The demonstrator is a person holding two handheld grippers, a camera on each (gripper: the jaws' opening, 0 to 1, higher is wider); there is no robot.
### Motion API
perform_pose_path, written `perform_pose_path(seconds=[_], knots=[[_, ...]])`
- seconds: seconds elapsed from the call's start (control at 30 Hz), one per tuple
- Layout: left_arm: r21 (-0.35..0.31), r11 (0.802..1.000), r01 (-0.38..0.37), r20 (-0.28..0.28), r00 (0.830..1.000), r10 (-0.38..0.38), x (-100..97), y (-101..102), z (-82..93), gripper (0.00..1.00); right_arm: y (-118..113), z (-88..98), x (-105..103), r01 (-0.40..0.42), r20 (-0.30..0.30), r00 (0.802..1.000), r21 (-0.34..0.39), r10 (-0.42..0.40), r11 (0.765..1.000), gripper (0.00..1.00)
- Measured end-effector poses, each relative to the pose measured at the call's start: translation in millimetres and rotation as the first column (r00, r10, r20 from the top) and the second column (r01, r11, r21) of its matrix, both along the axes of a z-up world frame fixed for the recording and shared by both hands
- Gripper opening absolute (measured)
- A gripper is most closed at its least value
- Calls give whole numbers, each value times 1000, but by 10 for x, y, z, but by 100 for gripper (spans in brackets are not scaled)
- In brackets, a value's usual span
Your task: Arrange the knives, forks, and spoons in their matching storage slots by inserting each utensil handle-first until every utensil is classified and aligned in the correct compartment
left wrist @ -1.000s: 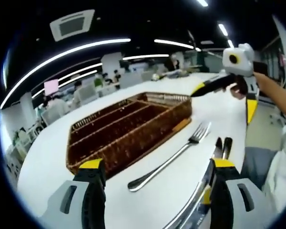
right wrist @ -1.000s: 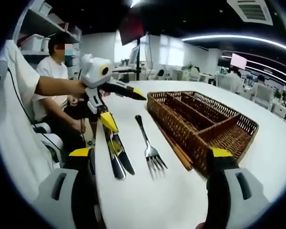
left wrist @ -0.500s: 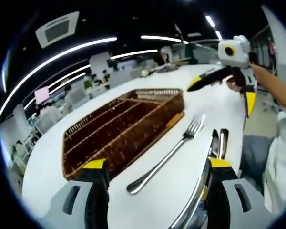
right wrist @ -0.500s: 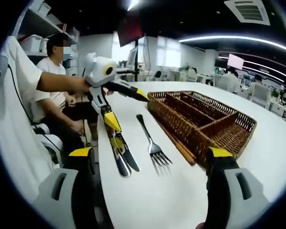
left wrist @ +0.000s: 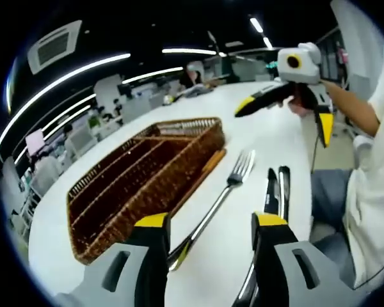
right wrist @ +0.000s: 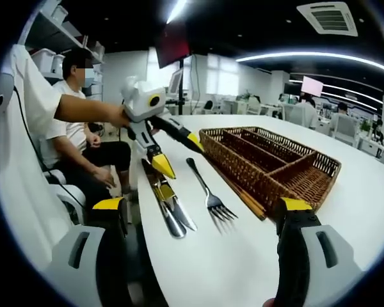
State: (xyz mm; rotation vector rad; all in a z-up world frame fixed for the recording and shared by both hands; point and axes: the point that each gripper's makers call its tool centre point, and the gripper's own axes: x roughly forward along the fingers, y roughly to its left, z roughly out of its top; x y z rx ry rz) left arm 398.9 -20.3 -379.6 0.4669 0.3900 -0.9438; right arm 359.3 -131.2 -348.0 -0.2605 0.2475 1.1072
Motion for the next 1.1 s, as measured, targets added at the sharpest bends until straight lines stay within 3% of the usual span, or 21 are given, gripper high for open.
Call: perform_pose_path(seconds=[0.13, 0.3, 0.53, 0.63, 0.73, 0.87, 0.93, 1.0, 1.1], knots=[[14, 1000, 4, -20, 1000, -4, 34, -13, -41, 48, -9, 30, -21, 1, 12, 1000, 10, -1, 1000, 100], [-13, 1000, 11, -120, 993, -13, 39, -49, -109, 39, -52, -33, -56, 9, -5, 1000, 11, -9, 1000, 100], [39, 998, 50, -136, 990, -44, 114, -79, -173, 37, -83, -76, -68, 21, -18, 1000, 18, -20, 1000, 100], [27, 998, 61, -185, 981, -55, 87, -113, -215, 34, -103, -115, -56, 23, -26, 999, 9, -22, 1000, 100], [79, 992, 97, -183, 980, -81, 81, -81, -282, 34, -141, -122, -43, 20, -36, 999, 15, -19, 1000, 100], [7, 997, 78, -281, 957, -73, 74, -149, -306, 34, -195, -89, -2, 34, -32, 999, 30, -33, 999, 100], [32, 992, 123, -230, 967, -112, 117, -169, -287, 33, -208, -80, 19, 35, -35, 999, 43, -34, 998, 100], [18, 992, 126, -261, 958, -117, 93, -201, -287, 33, -210, -94, 24, 36, -40, 999, 43, -34, 998, 100], [17, 987, 159, -253, 956, -149, 90, -249, -273, 30, -221, -128, 24, 35, -54, 998, 35, -33, 999, 100]])
